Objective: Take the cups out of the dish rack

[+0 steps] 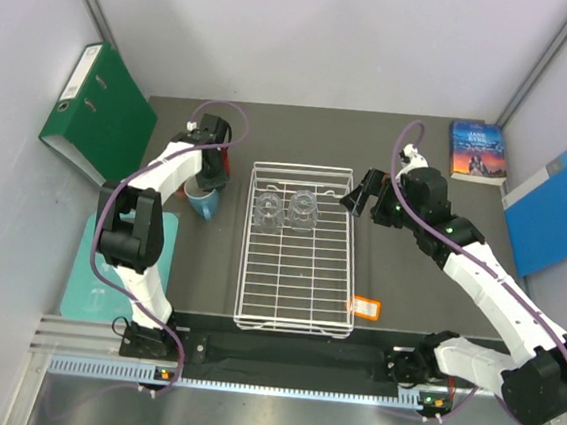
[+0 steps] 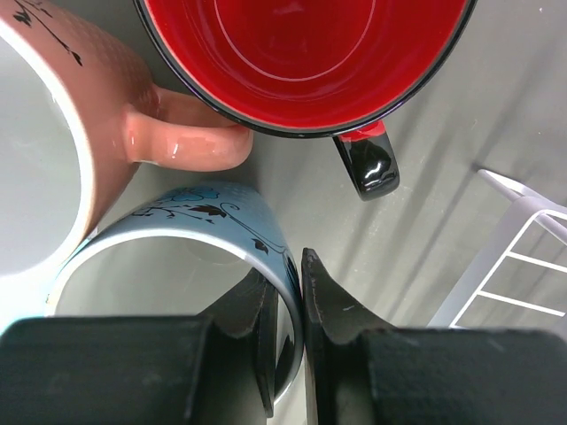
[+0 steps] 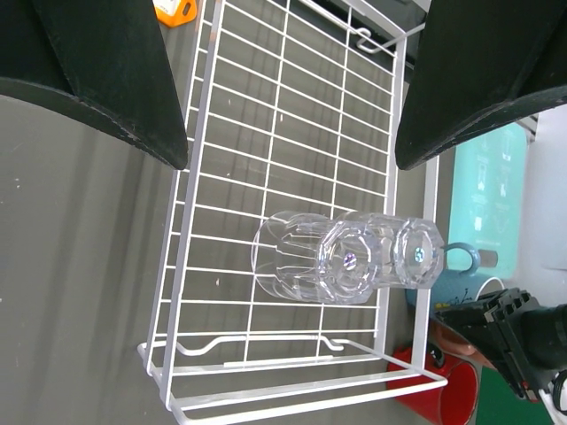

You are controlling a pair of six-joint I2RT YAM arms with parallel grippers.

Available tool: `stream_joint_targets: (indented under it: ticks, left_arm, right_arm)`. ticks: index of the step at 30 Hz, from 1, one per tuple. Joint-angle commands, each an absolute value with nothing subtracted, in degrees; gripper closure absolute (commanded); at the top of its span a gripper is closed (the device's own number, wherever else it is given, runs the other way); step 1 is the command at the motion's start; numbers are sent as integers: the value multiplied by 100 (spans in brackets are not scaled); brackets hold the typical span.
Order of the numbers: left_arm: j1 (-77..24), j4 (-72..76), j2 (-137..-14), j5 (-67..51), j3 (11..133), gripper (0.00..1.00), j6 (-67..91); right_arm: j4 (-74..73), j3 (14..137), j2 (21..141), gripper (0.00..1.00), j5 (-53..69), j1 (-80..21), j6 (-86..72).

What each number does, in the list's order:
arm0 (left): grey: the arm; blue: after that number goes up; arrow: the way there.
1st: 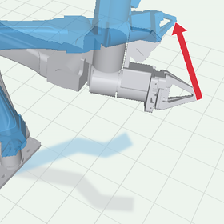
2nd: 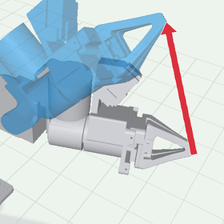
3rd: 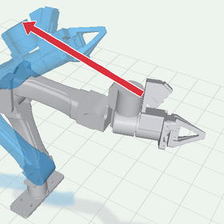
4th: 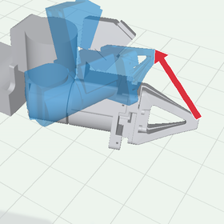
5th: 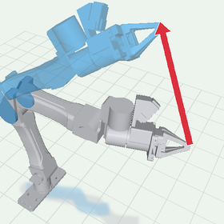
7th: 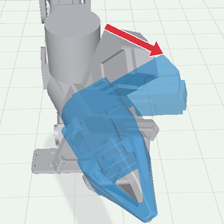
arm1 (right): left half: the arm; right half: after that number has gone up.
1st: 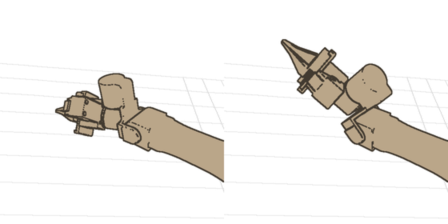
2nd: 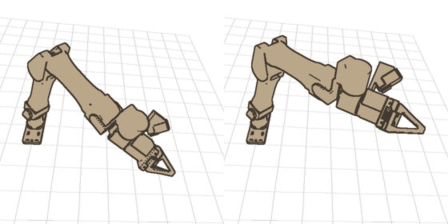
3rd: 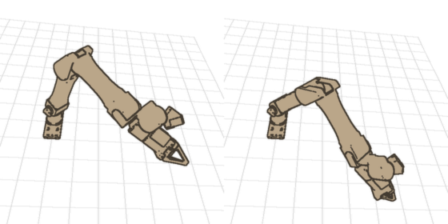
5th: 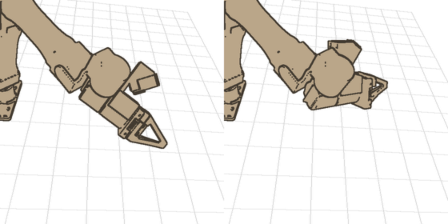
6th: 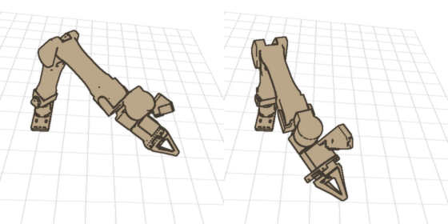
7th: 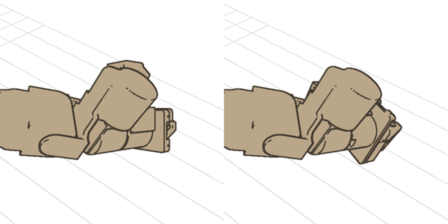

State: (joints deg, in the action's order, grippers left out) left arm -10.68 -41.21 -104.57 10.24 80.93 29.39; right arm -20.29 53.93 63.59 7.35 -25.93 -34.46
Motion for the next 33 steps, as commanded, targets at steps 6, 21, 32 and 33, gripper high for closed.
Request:
stream_joint_targets:
  ticks: [6, 21, 32, 33]
  left_arm:
    - [-1037, -4342, -10196, 1204, 8191, 67, 2962]
    - [-1335, -5177, -9062, 1353, 9369, 33, 3208]
    - [-2968, -4184, -8640, 1028, 8500, 1, 3638]
    - [-3066, -4053, -8605, 1237, 8386, 1, 3691]
  right_arm:
    - [-1784, 5309, 6284, 1, 730, -2549, -3410]
    - [-1661, 5326, 6381, 1, 721, -2549, -3445]
    - [-1872, 5273, 6311, 1, 589, -2549, -3287]
    - [-1889, 5256, 6302, 1, 571, -2549, -3278]
